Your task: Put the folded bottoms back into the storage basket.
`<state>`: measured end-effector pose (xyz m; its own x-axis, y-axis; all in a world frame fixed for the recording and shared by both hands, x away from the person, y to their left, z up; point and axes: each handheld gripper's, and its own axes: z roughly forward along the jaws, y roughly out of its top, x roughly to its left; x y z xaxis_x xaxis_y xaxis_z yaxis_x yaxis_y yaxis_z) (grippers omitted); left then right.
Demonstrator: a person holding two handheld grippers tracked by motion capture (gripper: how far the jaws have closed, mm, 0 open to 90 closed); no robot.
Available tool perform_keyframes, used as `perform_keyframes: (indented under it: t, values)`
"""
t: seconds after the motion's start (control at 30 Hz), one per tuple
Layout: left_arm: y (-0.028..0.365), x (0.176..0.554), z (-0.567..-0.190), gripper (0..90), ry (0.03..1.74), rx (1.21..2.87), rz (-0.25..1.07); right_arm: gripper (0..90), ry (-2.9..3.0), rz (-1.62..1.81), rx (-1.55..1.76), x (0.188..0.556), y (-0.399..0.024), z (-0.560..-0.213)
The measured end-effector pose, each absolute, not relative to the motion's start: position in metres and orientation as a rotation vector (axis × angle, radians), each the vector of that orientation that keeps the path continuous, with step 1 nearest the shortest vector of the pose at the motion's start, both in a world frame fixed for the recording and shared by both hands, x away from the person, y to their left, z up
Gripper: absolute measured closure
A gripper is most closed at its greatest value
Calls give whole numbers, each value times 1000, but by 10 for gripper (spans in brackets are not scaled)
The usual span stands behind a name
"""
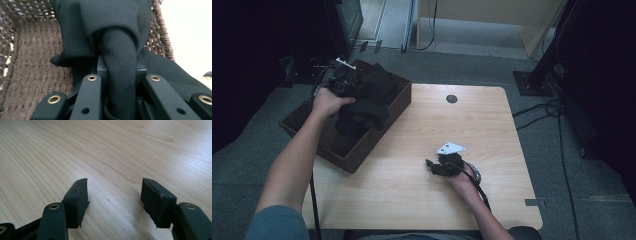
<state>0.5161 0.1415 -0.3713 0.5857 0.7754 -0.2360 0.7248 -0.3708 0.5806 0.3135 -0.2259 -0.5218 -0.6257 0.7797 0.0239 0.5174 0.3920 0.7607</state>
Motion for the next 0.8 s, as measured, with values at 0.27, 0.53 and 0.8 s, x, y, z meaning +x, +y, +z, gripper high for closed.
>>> perform_keyframes:
  t: [0.27,0.53,0.8]
  values:
    - [147,523,-399,752,1201,2159,45,385,2315,1082,1133,313,-226,-522]
    - [170,535,-422,740,1247,2140,35,385,2314,1084,1134,313,-226,-522]
    - [185,543,-428,572,1320,2123,146,383,2312,1081,1129,313,-226,-522]
